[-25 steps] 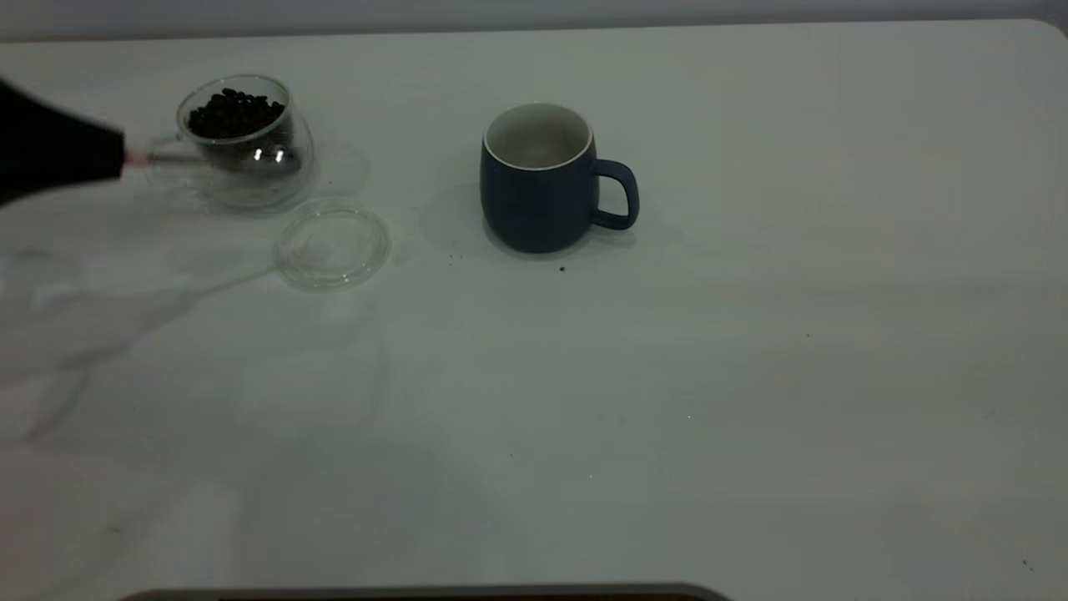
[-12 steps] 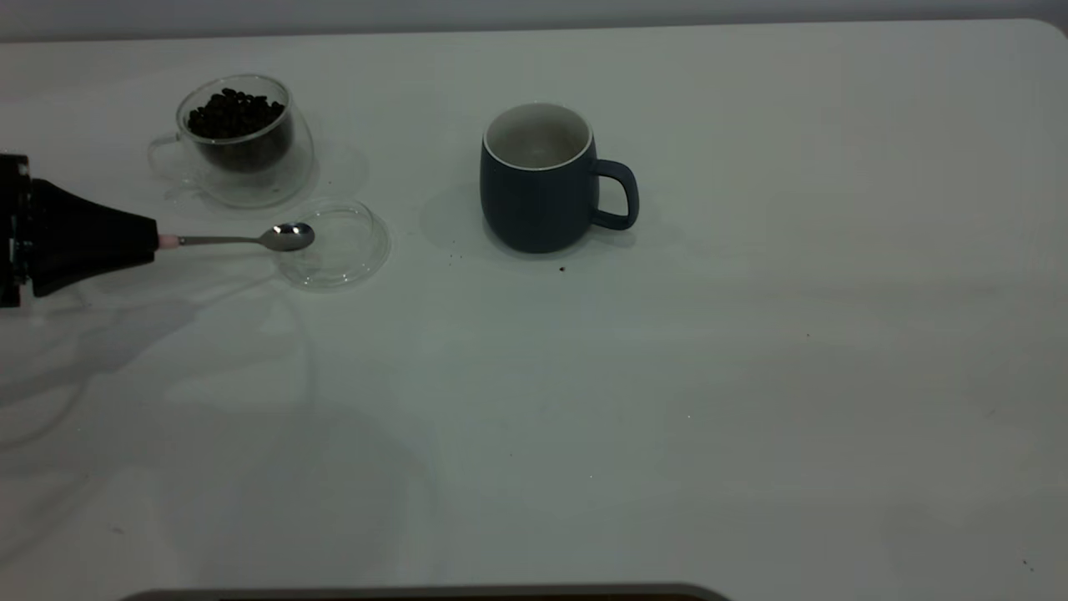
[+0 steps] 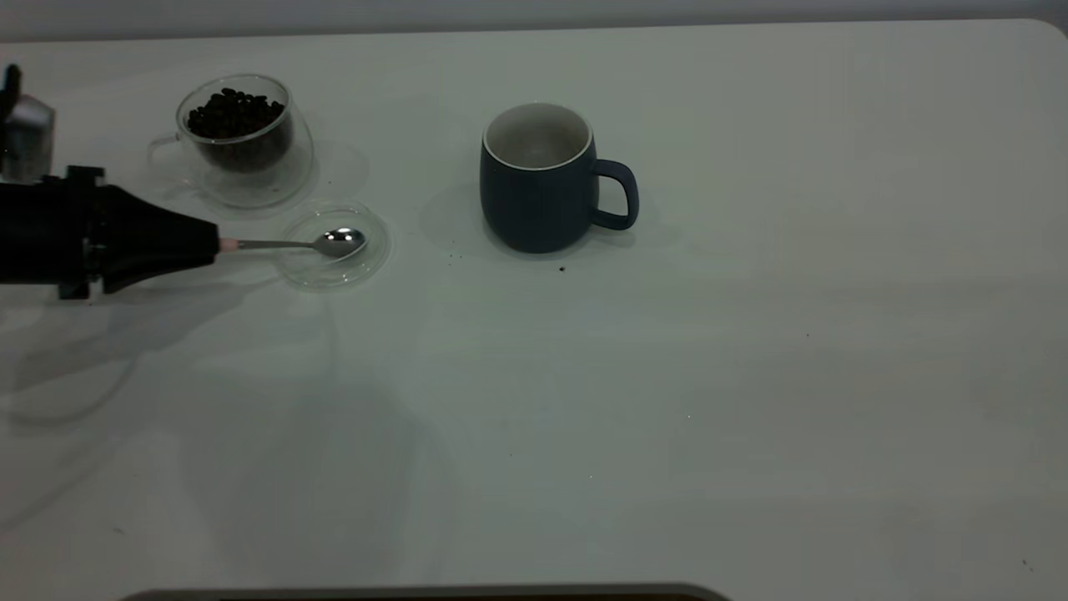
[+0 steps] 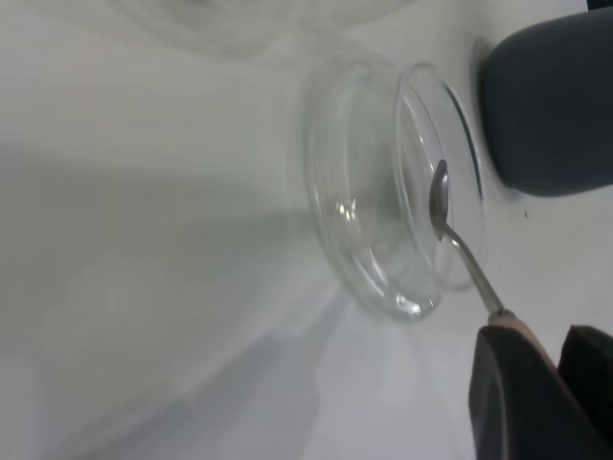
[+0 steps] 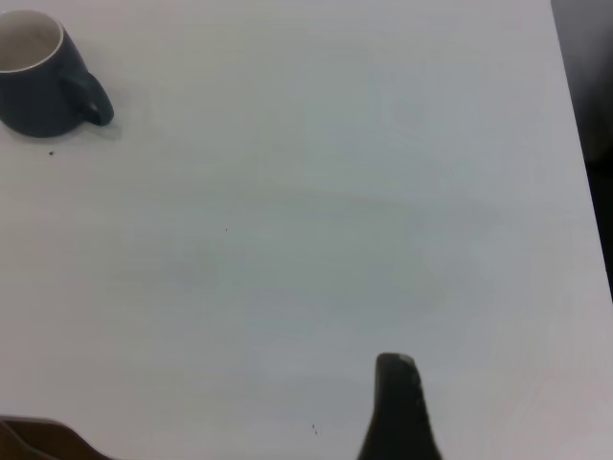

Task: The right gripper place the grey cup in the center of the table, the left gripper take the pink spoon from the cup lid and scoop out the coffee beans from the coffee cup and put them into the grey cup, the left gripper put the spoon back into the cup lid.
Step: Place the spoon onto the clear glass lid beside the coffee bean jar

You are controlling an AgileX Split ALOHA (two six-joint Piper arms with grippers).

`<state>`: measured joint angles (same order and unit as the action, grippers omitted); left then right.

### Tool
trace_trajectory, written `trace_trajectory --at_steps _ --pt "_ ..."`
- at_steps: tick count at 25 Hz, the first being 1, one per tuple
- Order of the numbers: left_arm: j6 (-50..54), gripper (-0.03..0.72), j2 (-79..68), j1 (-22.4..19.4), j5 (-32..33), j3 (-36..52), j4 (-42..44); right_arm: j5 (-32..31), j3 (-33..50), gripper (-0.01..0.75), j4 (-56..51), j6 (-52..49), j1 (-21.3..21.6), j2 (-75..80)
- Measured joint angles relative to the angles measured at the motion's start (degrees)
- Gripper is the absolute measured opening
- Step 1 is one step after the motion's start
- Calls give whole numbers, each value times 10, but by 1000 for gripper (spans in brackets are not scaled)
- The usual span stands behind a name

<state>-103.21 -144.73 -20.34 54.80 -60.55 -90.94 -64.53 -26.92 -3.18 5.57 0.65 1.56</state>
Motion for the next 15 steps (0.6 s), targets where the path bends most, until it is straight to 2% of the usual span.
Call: trace_trajectory --at_steps 8,15 --pt "1 115 -32 31 2 -37 -26 0 0 591 0 0 0 0" --pt "0 119 -34 36 2 -38 -42 0 0 591 0 0 0 0"
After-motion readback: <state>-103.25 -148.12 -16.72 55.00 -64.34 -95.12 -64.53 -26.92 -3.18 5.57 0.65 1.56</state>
